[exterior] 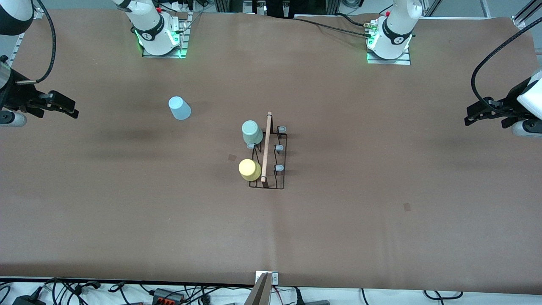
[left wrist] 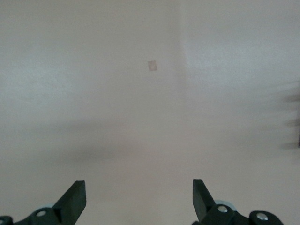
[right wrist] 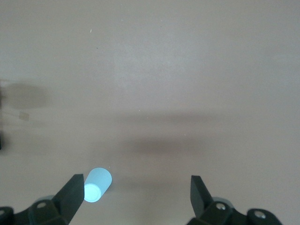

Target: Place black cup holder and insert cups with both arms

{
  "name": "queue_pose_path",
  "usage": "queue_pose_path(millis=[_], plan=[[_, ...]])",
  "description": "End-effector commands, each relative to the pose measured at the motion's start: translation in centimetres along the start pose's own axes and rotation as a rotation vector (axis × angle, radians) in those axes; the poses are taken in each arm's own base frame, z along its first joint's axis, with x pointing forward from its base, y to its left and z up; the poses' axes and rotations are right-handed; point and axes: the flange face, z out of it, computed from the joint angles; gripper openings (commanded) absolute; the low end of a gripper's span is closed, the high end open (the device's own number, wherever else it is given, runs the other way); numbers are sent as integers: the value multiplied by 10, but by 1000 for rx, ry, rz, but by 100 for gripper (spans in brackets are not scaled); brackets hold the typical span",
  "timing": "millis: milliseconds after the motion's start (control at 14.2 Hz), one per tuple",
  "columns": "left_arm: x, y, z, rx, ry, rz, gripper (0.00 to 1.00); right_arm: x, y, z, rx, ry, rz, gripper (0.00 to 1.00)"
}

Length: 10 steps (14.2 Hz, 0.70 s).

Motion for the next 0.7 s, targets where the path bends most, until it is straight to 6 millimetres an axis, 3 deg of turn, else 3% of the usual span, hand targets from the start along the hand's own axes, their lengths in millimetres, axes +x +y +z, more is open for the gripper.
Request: queue_pose_path(millis=[0, 632], plan=[[2, -1, -6, -9, 6, 23, 100, -9, -2, -5, -14, 4, -18, 100], [2, -1, -6, -9, 6, 24, 100, -11, 1, -8, -14, 10, -21, 100]])
